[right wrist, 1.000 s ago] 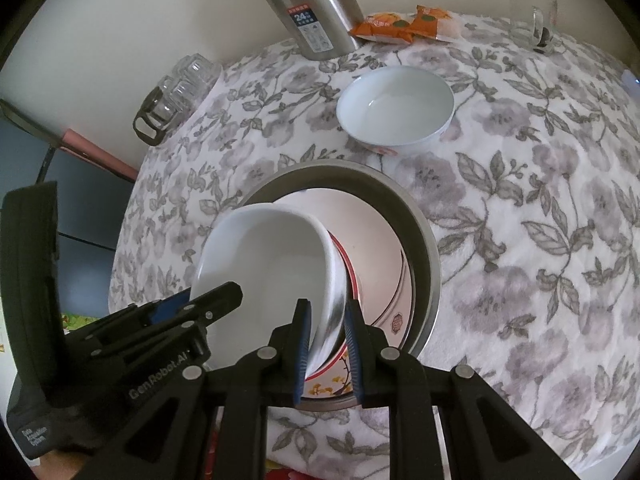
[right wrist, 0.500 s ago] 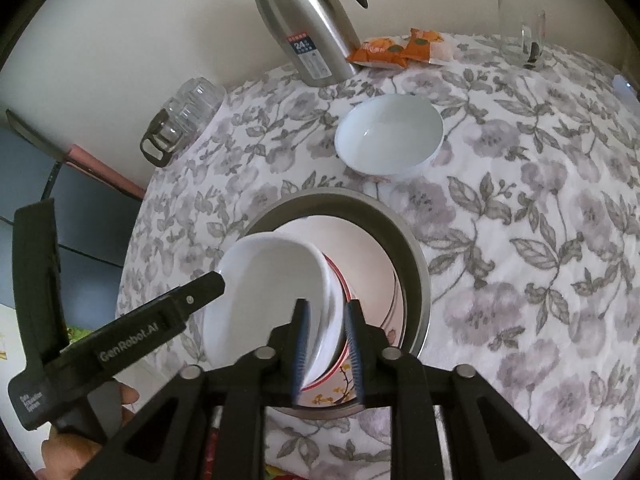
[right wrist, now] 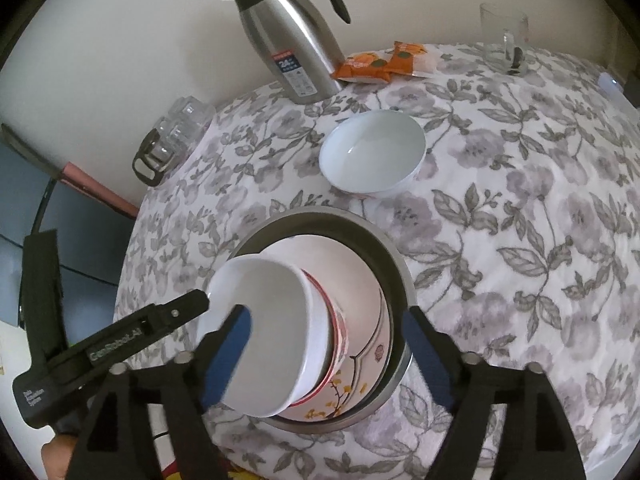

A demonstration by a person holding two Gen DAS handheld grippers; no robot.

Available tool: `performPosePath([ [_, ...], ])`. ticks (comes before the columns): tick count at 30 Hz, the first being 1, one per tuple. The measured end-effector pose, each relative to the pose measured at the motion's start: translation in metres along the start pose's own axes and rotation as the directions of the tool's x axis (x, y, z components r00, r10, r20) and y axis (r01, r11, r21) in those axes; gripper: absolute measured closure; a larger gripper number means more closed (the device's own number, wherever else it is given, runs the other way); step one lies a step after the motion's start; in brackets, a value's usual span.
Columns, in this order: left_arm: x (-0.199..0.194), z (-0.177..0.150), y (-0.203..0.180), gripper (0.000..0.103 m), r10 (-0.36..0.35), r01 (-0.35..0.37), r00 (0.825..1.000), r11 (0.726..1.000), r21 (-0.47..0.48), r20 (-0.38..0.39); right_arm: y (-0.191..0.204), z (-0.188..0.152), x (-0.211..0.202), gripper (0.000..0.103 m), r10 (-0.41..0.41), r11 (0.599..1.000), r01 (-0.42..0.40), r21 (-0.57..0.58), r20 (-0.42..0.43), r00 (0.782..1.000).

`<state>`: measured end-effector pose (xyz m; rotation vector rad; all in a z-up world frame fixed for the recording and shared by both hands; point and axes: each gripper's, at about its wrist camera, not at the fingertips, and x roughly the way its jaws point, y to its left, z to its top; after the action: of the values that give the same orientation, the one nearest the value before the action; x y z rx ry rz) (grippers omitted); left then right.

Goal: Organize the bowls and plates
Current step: 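Open both grippers and withdraw from the white MAX bowl, then reach both grippers to the plain white bowl rim and close them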

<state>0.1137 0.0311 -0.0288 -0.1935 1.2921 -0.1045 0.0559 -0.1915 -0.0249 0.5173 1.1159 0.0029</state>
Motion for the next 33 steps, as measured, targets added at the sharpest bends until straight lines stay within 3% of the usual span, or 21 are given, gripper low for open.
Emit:
performPosePath([
  [4, -0.002, 0.002, 0.004, 0.017, 0.012, -0.012, 1.000, 1.000, -0.019, 0.024, -0.005, 0.001, -0.001, 0.002, -0.004, 1.000, 0.004, 0.020, 0.011, 1.000],
  [12, -0.010, 0.006, 0.012, 0.002, 0.024, -0.019, 0.994, 0.998, -0.056, 0.102, -0.012, 0.006, -0.006, 0.000, -0.027, 0.999, 0.024, 0.045, 0.062, 0.998],
  [18, -0.023, 0.008, 0.010, 0.002, 0.003, 0.008, 0.978, 0.999, -0.052, 0.210, -0.012, 0.008, -0.013, 0.000, -0.070, 0.997, 0.068, 0.027, 0.127, 0.989],
  [22, -0.021, 0.009, 0.003, 0.002, -0.024, 0.028, 0.980, 0.999, -0.019, 0.199, -0.011, 0.010, -0.019, 0.000, -0.093, 0.996, 0.093, 0.010, 0.166, 0.982],
  [25, -0.023, 0.008, -0.001, 0.002, -0.083, 0.083, 0.976, 0.996, 0.008, 0.203, -0.011, 0.013, -0.020, 0.000, -0.086, 0.996, 0.087, 0.004, 0.168, 0.982],
  [33, -0.030, 0.020, -0.010, 0.002, -0.076, 0.074, 0.971, 0.997, 0.017, 0.227, -0.024, 0.033, -0.030, 0.000, -0.128, 0.991, 0.114, 0.068, 0.274, 0.953],
])
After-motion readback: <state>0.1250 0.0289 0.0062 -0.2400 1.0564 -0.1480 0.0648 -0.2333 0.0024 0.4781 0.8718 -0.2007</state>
